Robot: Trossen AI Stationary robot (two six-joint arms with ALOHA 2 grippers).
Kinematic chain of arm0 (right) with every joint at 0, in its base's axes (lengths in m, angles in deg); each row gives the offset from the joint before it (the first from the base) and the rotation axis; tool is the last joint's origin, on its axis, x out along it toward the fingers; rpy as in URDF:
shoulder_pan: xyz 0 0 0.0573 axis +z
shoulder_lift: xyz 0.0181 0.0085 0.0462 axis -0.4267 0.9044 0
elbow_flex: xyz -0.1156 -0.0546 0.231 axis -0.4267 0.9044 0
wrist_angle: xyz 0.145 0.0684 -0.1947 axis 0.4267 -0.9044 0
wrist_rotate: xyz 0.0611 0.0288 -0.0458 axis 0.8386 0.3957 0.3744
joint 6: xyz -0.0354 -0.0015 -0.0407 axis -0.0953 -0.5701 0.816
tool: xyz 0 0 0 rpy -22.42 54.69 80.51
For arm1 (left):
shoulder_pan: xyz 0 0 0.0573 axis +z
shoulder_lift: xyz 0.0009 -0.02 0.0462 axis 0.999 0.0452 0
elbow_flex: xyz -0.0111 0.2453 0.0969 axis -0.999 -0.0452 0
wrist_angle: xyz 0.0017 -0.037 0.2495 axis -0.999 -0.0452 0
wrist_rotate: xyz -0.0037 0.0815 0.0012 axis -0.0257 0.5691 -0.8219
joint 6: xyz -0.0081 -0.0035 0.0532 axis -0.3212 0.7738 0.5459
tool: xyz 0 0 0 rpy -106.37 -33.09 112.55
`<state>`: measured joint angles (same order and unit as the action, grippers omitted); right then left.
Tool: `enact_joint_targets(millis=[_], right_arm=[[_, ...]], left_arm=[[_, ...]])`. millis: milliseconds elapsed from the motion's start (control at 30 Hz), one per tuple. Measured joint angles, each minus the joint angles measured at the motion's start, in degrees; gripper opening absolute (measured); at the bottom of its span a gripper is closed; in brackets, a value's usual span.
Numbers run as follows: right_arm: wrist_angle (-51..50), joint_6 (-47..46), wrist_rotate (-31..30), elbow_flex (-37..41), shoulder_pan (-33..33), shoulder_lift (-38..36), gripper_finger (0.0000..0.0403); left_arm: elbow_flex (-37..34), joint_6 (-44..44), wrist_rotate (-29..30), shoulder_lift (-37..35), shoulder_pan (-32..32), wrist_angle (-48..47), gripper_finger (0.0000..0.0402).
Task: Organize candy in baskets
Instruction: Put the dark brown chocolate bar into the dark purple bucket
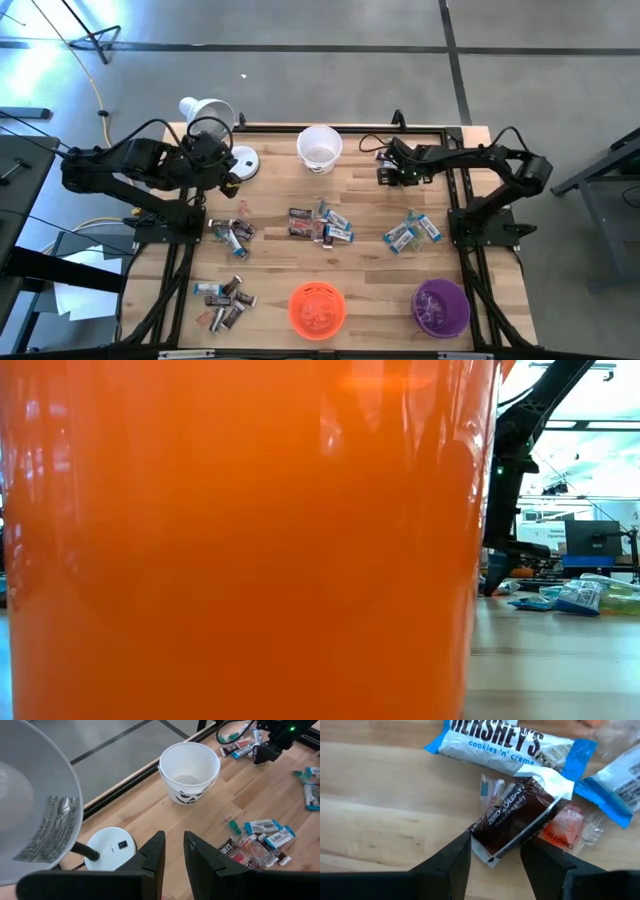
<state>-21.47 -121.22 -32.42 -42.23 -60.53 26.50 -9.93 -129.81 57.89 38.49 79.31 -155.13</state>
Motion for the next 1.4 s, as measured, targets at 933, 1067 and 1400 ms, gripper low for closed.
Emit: enact_joint_targets(millis=[933, 1067, 1400], right_arm=[[-7.85, -2.34, 4.06, 0.28, 5.05, -11.4, 0.0004], [-9.68, -6.4, 5.34, 0.26, 7.61, -18.29, 0.0004], [-10.36, -27.24, 4.87, -1.47, 21.82, -34.8, 0.0003]], left_arm=[[-0.02, 0.67, -0.11, 0.0, 0.0, 1.0, 0.0055], [-0.02, 1.95, -0.13, 0.0, 0.0, 1.0, 0.0055], [-0.03, 3.25, 1.61, 0.0, 0.0, 1.0, 0.0055]])
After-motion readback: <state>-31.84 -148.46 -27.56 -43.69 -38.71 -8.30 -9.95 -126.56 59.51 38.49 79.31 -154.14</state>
